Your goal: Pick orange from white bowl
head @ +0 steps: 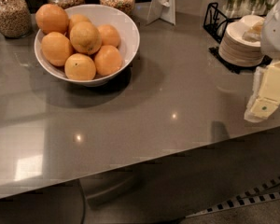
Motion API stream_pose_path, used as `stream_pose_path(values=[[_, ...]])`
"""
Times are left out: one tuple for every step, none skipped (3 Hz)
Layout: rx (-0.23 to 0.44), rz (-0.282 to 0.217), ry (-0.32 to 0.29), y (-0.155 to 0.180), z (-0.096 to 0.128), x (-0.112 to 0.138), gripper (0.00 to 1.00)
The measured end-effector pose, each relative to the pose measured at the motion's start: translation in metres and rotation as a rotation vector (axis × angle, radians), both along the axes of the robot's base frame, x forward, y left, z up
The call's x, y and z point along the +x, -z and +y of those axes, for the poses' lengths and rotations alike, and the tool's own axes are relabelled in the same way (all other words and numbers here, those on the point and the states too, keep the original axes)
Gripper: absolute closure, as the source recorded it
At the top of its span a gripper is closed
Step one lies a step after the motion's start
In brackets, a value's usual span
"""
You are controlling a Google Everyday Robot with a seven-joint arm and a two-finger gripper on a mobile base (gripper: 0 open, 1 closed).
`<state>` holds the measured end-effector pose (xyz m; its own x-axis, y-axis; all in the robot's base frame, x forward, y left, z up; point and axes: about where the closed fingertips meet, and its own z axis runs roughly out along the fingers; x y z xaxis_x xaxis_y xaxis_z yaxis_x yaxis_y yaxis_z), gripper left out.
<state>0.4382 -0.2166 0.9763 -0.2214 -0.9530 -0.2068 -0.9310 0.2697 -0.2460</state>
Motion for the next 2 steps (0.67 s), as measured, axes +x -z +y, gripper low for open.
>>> stream_pose_path(values=[[0.0, 0.0, 0.0, 0.0, 0.0, 0.0, 0.0], [0.043, -0.058, -0.014, -0.008, 0.012, 0.01, 0.0]])
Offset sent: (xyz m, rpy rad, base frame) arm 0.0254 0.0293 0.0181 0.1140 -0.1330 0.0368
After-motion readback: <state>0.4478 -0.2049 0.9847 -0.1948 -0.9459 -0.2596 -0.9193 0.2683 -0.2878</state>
